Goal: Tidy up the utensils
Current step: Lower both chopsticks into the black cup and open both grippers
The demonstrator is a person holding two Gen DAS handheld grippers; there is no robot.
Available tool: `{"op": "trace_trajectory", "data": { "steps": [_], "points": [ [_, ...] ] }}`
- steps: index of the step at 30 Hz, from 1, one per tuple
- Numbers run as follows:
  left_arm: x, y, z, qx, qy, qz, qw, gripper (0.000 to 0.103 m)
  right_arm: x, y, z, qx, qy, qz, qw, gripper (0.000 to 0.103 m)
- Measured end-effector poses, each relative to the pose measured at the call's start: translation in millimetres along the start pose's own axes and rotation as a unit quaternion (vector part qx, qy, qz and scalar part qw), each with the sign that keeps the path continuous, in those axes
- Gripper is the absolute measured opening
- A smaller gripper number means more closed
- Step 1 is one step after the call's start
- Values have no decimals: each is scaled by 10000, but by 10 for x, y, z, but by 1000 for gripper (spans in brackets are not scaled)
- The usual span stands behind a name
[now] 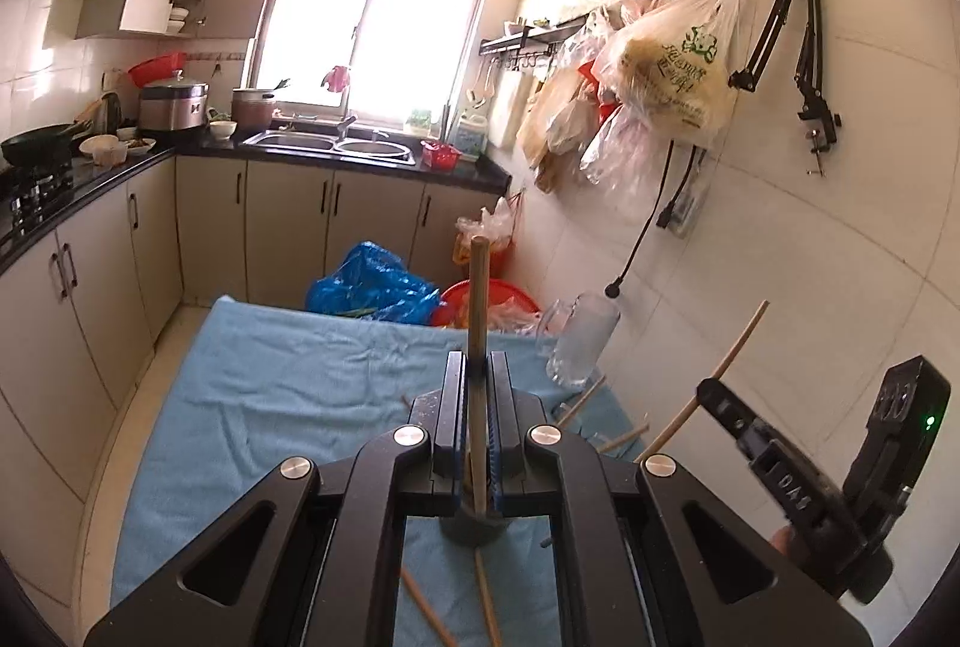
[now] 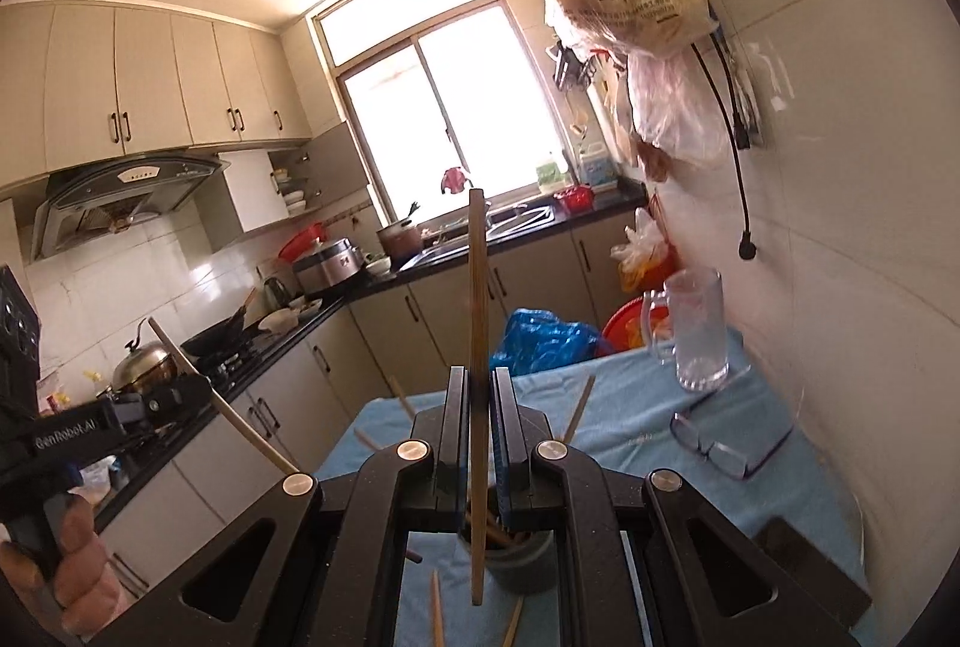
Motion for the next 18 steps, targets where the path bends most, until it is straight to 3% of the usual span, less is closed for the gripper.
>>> {"op": "trace_trajectory", "data": {
  "steps": [7, 18],
  "points": [
    [426, -38, 75, -155, 172, -41, 9997, 6, 332, -31, 112, -155, -60, -298, 9994, 8],
    [912, 146, -334, -317, 771, 68, 9965, 6, 713, -129, -172, -225, 425, -354, 9982, 9]
  ]
}}
Point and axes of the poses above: each gripper's, at about its wrist camera, not at the fingertips, and x roughly the way its jaws point, y to its left, z to its top, the point moved 8 cm from there along x, roughly the way its jaws point, and after that the axes turned 1 degree about -x, right-handed, at the moved point
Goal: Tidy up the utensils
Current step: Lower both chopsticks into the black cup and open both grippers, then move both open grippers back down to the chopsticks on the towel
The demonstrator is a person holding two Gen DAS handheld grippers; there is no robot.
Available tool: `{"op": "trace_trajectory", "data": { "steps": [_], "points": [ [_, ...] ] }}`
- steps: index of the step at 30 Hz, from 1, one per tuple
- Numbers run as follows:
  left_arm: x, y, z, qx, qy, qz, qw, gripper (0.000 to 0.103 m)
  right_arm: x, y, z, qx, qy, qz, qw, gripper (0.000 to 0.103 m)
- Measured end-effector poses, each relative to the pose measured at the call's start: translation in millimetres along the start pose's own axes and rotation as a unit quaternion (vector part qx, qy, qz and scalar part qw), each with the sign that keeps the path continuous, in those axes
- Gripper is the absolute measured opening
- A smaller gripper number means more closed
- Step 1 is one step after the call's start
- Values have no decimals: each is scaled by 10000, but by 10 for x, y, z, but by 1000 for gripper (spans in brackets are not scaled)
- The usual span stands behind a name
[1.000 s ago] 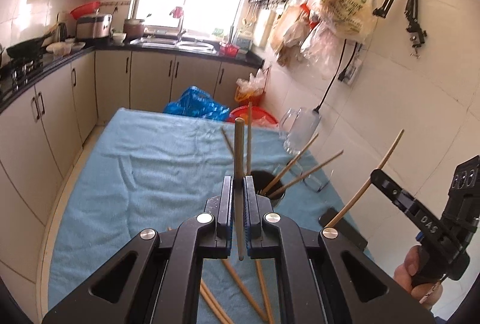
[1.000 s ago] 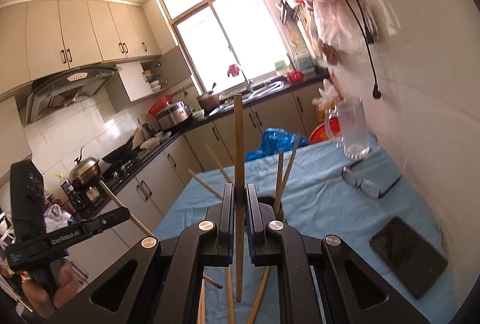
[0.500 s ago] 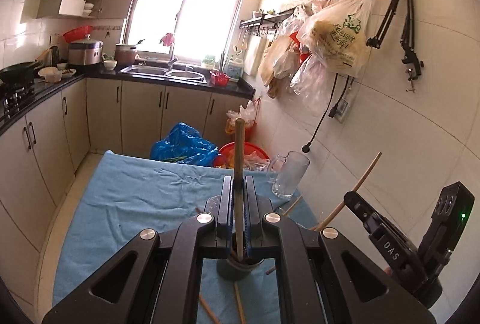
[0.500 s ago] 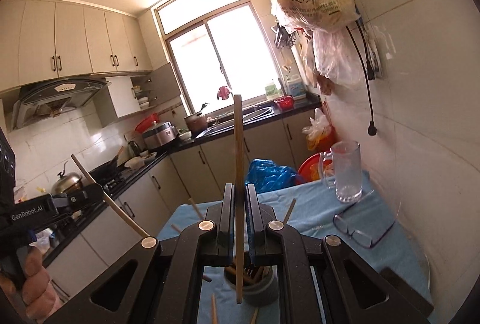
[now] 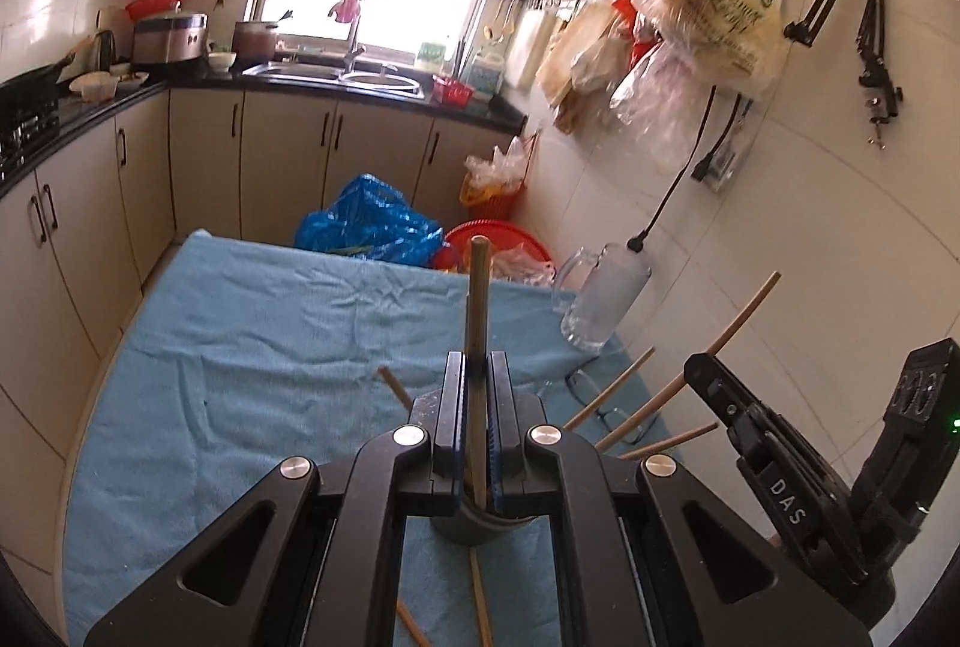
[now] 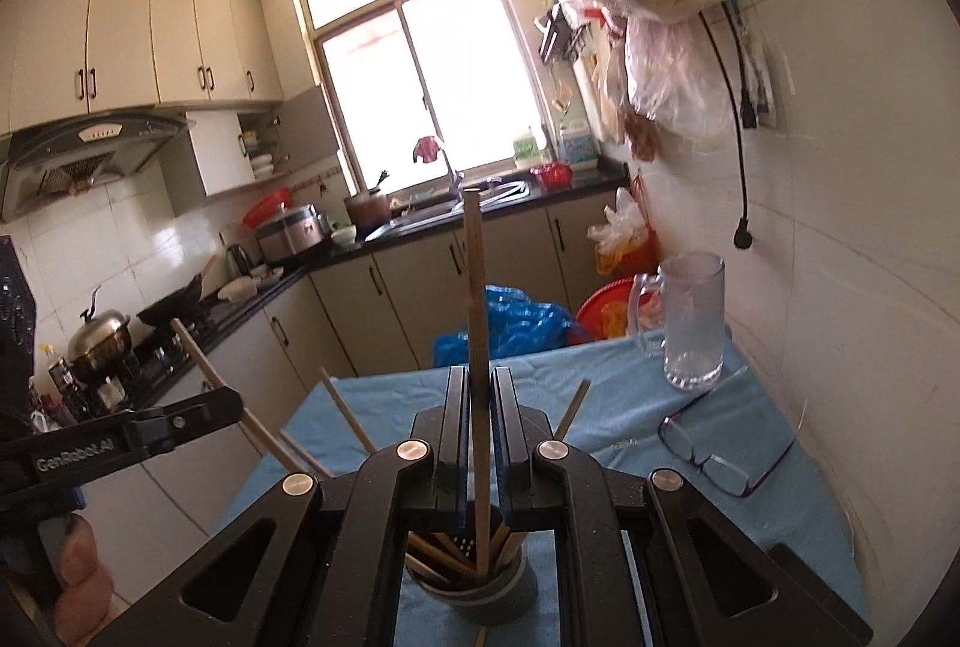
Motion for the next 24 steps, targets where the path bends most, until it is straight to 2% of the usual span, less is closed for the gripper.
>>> {"op": "trace_trajectory", "data": {
  "steps": [4, 6, 8, 12, 13, 14, 15, 16, 17, 19, 21, 24],
  "points": [
    [5, 29, -27, -11, 18, -40, 10000, 6, 11, 3, -25, -32, 50, 24, 10000, 9],
    [-41, 28, -22, 13, -40, -36, 10000, 6, -21, 18, -4, -22, 26, 73, 10000, 19],
    [-86, 25, -9, 20, -88, -71, 9999, 6, -104, 24, 37, -44, -80, 46, 9999, 41],
    [-202, 34, -13, 0, -153, -127, 9998, 6, -316, 48, 114, -57, -273, 53, 9996, 46],
    [-233, 47, -19, -7, -172, -136, 9998, 7, -379, 57, 125, -48, -303, 74, 9995, 52],
    [-284, 60, -27, -16, -213, -139, 9997, 12, -476, 56, 138, -33, -387, 99, 9992, 61],
    [-362, 87, -46, -31, -307, -132, 9994, 16, -555, 49, 150, -35, -472, 101, 9988, 65],
    [-424, 107, -65, -31, -393, -110, 9992, 27, -676, 41, 156, -75, -613, 59, 9981, 73],
    [-471, 130, -86, -23, -460, -77, 9989, 36, -784, 39, 151, -136, -756, -21, 9970, 87],
    [-598, 209, -156, -21, -652, 69, 9978, 43, -1014, 32, 90, -380, -1070, -180, 9934, 101],
    [-719, 326, -297, -79, -792, 167, 9967, 50, -1152, 59, -42, -607, -1213, -166, 9906, 103],
    [-798, 511, -522, -151, -811, 380, 9959, 57, -1162, 37, -320, -653, -870, -78, 9940, 103]
  ]
}}
Point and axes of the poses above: each gripper's, at about its wrist camera, not at the fingertips, and x roughly the way its jaws point, y to its left, z to its top, the point moved 8 cm from there along x, roughly the way its jaws point, and after that the axes turned 1 degree about -x, right-handed, at the moved point
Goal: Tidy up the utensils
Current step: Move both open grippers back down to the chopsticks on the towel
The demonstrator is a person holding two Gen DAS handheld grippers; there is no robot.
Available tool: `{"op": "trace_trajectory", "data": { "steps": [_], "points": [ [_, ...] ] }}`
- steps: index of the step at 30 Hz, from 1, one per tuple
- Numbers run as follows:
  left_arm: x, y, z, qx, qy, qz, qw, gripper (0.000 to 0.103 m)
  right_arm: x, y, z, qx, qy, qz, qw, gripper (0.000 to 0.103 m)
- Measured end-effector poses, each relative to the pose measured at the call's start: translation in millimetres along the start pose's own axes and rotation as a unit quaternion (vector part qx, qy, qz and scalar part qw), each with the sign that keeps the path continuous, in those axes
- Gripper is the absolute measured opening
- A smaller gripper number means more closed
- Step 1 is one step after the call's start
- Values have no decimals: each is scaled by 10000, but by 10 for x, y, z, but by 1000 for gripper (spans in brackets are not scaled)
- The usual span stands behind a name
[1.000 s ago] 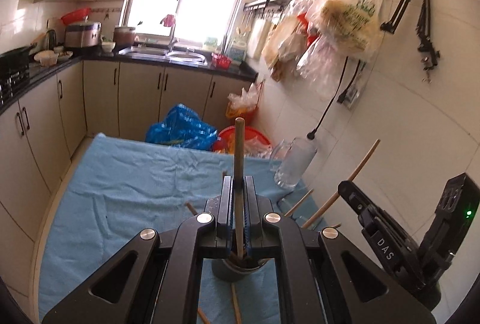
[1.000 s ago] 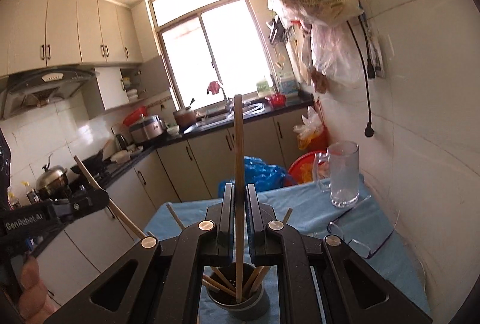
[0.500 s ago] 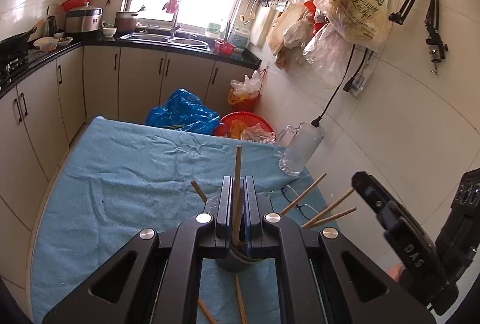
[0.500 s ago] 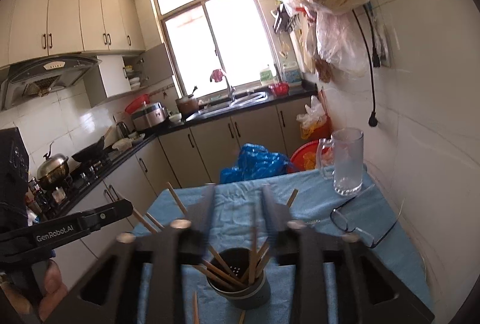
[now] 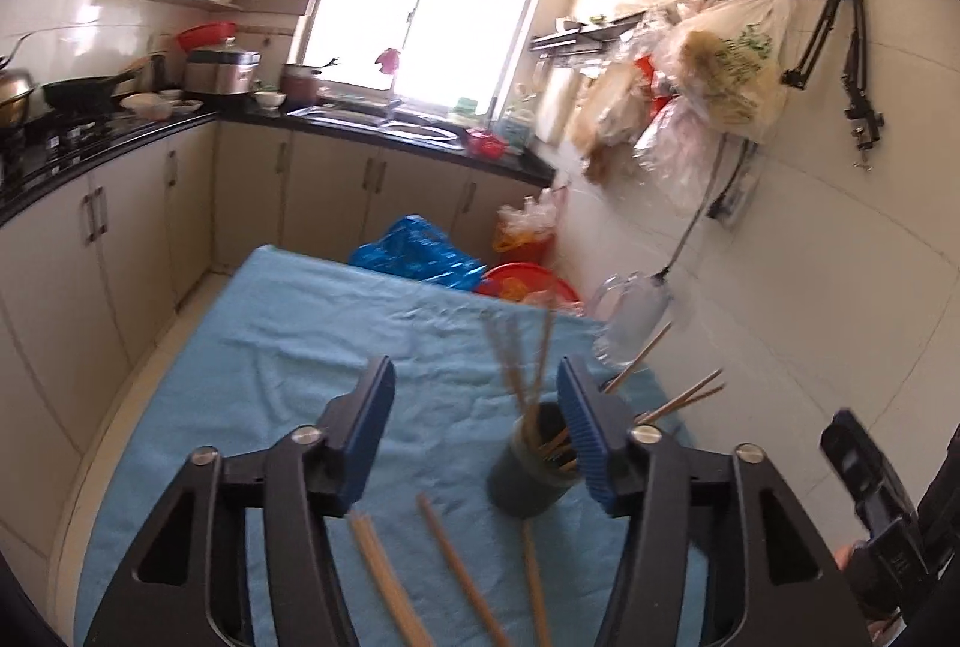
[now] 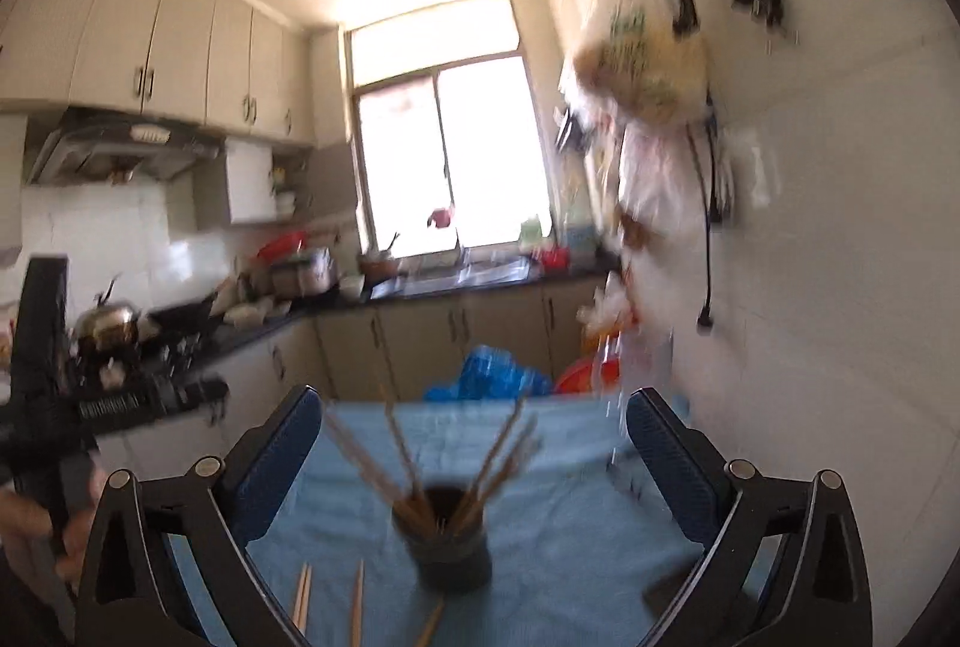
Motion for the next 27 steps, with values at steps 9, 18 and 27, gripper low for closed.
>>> {"op": "trace_trajectory", "data": {
  "steps": [9, 18, 27],
  "points": [
    [-2, 659, -918, -335, 688, 755, 9942, 71, 172, -37, -1050, 355, 1508, -322, 9874, 100],
    [166, 949, -1658, -598, 1594, 916, 9811, 72, 567, -77, -2052, 1530, 4084, 56, 8999, 36],
    [205, 933, -1745, -539, 1721, 872, 9797, 71, 977, 180, -2097, 1579, 4345, 267, 8863, 36]
  ]
}}
Point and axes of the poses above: each gripper's, at about its wrist camera, not at the fingertips, and x roughly the way its jaws point, y to its left, z to its top, the point moved 8 cm from there along x, roughly the way its jaws point, and after that the axes turned 1 degree about -x, right-handed, at the moved point
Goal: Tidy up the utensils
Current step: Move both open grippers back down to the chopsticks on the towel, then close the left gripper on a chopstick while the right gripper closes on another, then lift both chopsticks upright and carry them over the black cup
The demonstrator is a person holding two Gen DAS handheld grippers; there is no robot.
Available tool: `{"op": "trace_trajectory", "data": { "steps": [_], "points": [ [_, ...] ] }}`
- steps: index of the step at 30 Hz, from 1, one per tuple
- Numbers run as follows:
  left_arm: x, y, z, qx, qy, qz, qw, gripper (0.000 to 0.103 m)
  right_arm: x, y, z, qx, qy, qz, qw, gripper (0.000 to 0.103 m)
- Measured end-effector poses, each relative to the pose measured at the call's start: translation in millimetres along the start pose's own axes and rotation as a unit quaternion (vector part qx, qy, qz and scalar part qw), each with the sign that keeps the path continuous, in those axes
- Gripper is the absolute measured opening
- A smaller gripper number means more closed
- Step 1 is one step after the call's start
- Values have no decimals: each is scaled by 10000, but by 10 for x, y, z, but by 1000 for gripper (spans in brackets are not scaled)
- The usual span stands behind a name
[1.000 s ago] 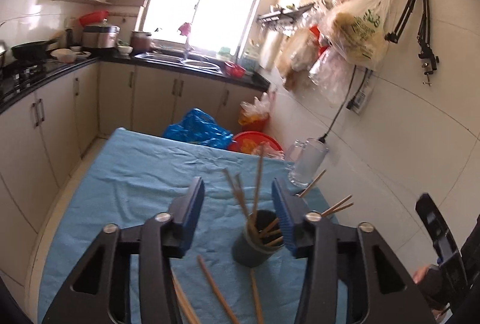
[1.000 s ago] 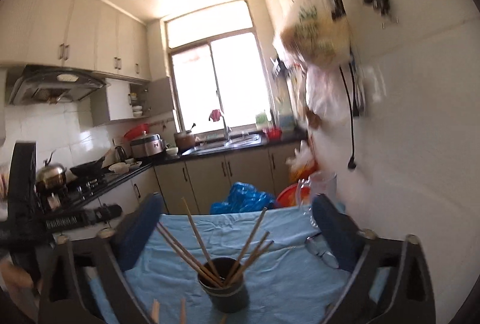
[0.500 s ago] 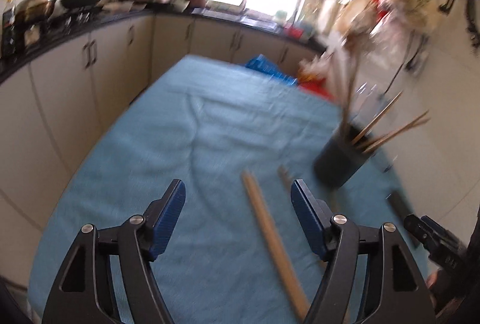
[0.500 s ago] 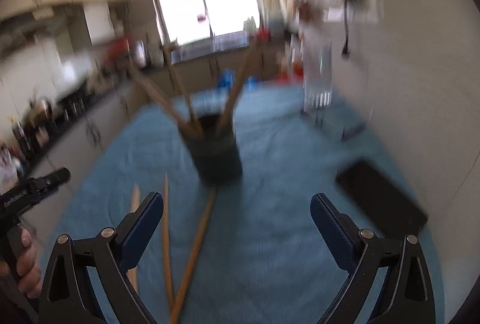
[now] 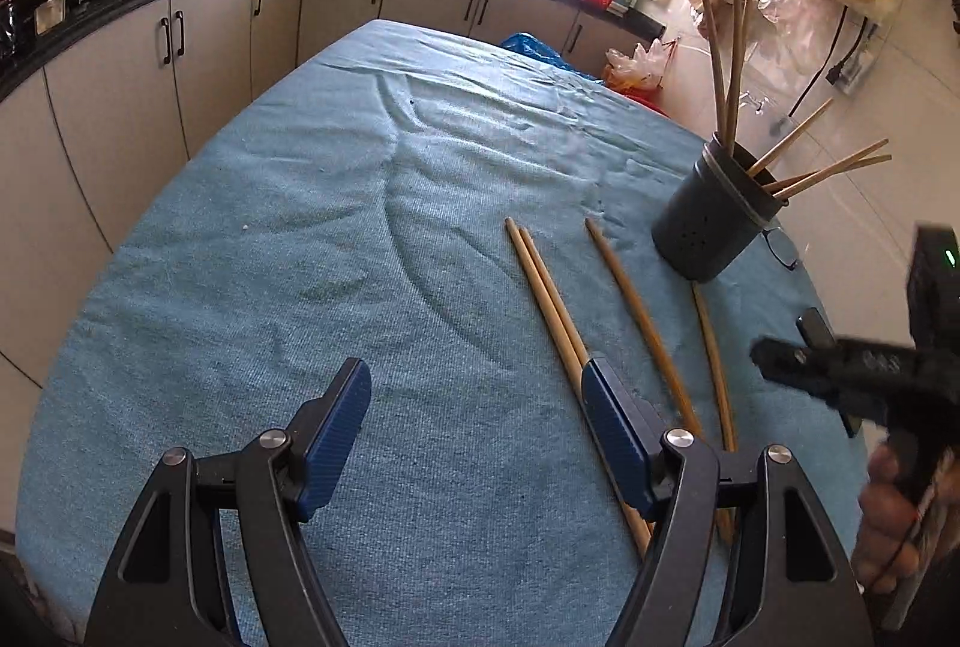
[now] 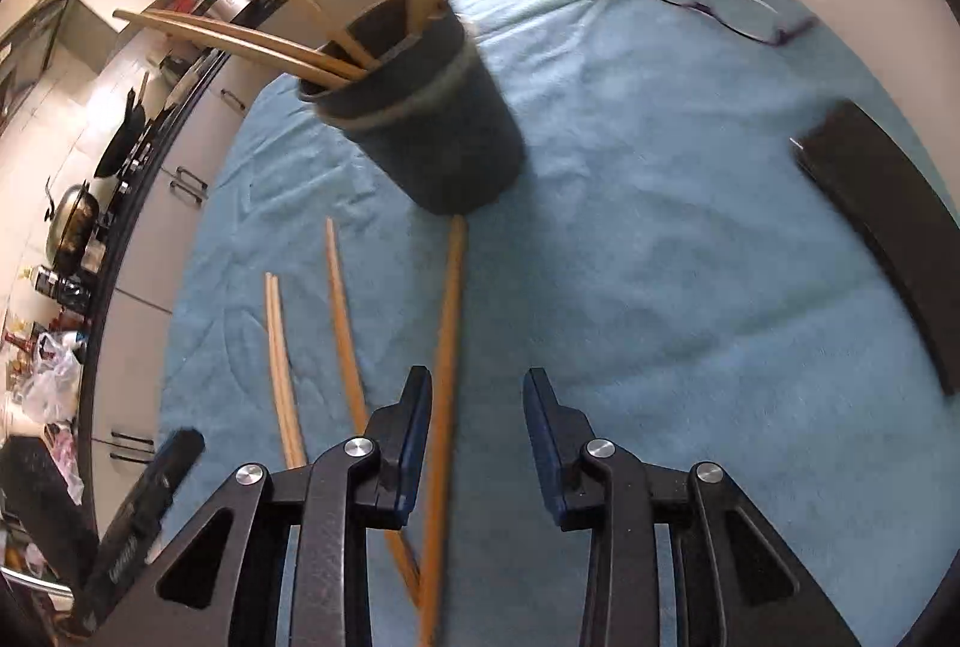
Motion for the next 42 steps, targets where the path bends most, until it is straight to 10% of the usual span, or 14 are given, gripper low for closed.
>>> {"op": "trace_trajectory", "data": {
  "steps": [6, 9, 22, 37, 42],
  "points": [
    [32, 41, 15, -94, 155, -17, 9998, 68, 405, 145, 143, -326, 261, -384, 9984, 33],
    [63, 13, 34, -155, 297, -149, 9993, 55, 401, 168, 111, -592, 180, -488, 9969, 8],
    [710, -355, 258, -263, 1358, -258, 9900, 9, -165, -9, 44, -353, -433, -5, 9984, 8],
    [888, -440, 320, 195, 1331, 219, 9907, 8, -227, -8, 32, -279, -500, 256, 9980, 8],
    [623, -469, 308, 157, 891, -189, 9957, 6, -327, -36, 34, -278, -644, 312, 9970, 8]
  ]
}}
Point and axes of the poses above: each gripper's, at about its wrist camera, not at the fingertips, and x roughly the way its jaws point, y to its left, z to its top, the point moved 8 cm from there along x, roughly the way its jaws point, and after that the axes turned 1 degree about -x, right-handed, at the moved point
